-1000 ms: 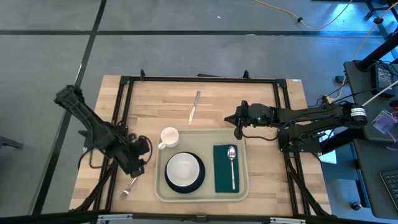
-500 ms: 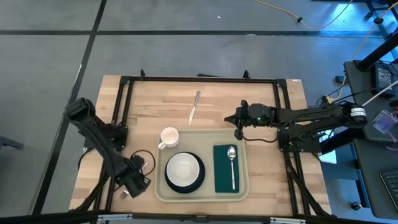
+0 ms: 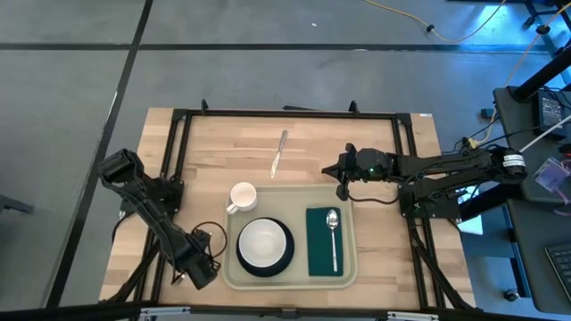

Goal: Set up tray
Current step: Put the silver fork on the green napkin to the left of the silver spoon

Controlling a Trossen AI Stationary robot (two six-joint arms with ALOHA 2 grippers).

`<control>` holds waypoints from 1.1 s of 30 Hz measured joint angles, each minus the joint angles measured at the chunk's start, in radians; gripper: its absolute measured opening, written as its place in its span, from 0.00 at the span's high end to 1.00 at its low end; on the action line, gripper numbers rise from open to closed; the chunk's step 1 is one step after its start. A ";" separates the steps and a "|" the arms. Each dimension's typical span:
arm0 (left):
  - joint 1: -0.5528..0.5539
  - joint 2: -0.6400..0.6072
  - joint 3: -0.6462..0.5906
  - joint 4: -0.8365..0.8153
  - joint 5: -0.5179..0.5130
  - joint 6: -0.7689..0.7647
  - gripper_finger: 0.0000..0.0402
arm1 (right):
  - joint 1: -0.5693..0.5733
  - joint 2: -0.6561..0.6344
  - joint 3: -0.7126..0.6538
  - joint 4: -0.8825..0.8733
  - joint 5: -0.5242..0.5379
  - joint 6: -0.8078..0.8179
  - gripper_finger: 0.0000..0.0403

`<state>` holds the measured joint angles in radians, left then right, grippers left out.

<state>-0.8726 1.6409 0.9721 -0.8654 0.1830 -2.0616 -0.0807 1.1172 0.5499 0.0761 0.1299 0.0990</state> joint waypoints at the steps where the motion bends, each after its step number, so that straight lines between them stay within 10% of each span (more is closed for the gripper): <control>1: 0.000 0.000 -0.005 -0.003 0.007 -0.011 0.53 | 0.000 0.000 0.000 0.000 0.000 0.000 0.99; 13: -0.002 -0.006 -0.178 0.236 0.047 -0.046 0.58 | 0.000 0.000 0.000 0.000 0.000 0.000 0.99; 33: -0.002 -0.004 -0.200 0.229 0.083 0.261 0.93 | 0.000 0.000 0.000 0.001 0.000 -0.005 0.99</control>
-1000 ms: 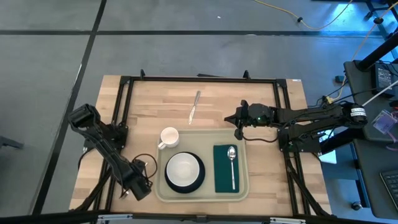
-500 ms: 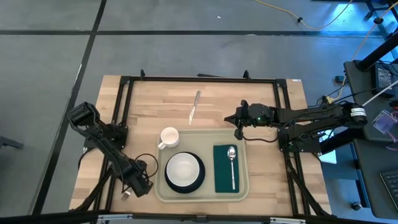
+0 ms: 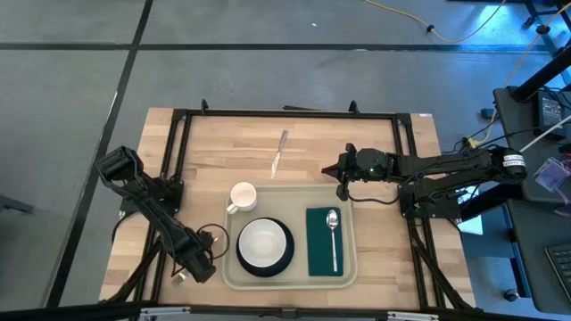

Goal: Set up tray
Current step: Put the silver fork on the green napkin to the left of the silver spoon

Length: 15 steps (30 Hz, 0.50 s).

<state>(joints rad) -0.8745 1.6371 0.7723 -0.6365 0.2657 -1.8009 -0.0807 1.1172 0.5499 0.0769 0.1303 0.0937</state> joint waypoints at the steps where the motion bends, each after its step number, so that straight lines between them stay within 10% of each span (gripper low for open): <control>1: 0.000 0.000 0.000 0.000 0.000 0.008 0.95 | 0.000 0.000 0.000 0.000 0.000 -0.001 0.99; 15: 0.013 -0.130 0.027 -0.055 -0.101 0.087 0.97 | 0.000 0.000 0.000 0.000 0.000 -0.023 0.99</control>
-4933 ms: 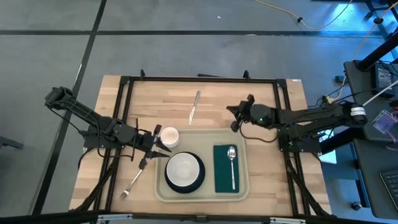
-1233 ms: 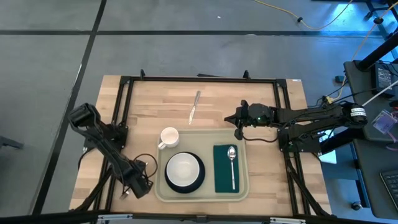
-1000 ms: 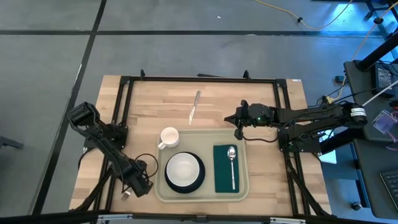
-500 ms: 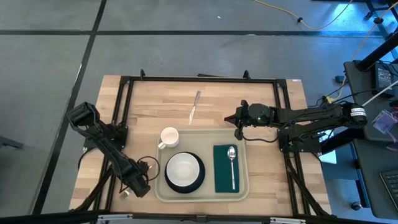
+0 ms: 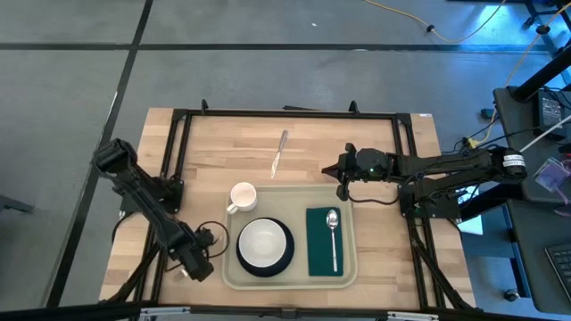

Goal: Set up tray
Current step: Put the silver fork on the green napkin to the left of the silver spoon

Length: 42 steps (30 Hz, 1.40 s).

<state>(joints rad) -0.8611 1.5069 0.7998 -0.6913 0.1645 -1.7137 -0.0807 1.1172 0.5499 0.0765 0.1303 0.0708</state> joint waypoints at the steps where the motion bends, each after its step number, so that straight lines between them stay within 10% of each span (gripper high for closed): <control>1: -0.001 -0.016 0.001 -0.014 -0.012 0.003 0.97 | 0.000 0.000 0.000 0.000 0.000 -0.001 0.99; 13: 0.016 -0.248 0.082 -0.074 -0.281 0.174 0.97 | 0.000 0.000 0.000 -0.004 0.000 -0.001 0.99; 24: 0.171 -0.390 0.234 -0.051 -0.760 0.803 0.97 | 0.000 0.000 0.000 0.000 0.000 -0.001 0.99; 42: 0.767 -0.101 0.534 0.149 -0.100 2.001 0.97 | 0.000 0.000 0.000 -0.049 -0.001 0.274 0.99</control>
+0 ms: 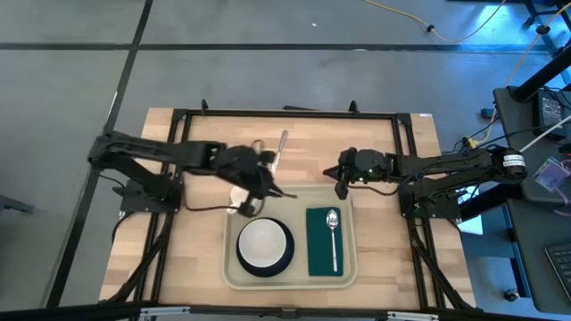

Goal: Set up tray
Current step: Put the silver fork on the green napkin to the left of the silver spoon

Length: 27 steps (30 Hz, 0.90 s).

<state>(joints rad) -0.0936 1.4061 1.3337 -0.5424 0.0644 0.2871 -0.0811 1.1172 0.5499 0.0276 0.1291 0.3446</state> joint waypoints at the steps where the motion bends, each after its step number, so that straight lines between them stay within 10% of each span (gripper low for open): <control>1: 0.014 0.032 0.027 -0.003 0.032 0.047 0.97 | 0.000 0.000 0.000 -0.016 0.000 0.033 0.99; 15: 0.030 0.492 0.422 -0.369 0.070 0.488 0.98 | -0.001 0.000 0.000 -0.130 -0.136 0.362 0.99; 27: -0.062 0.762 0.560 -0.379 -0.160 0.891 0.98 | -0.001 0.000 0.000 -0.130 -0.232 0.411 0.99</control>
<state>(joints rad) -0.1555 2.1676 1.8933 -0.9218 -0.0958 1.1784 -0.0822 1.1172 0.5499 -0.1024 -0.1031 0.7554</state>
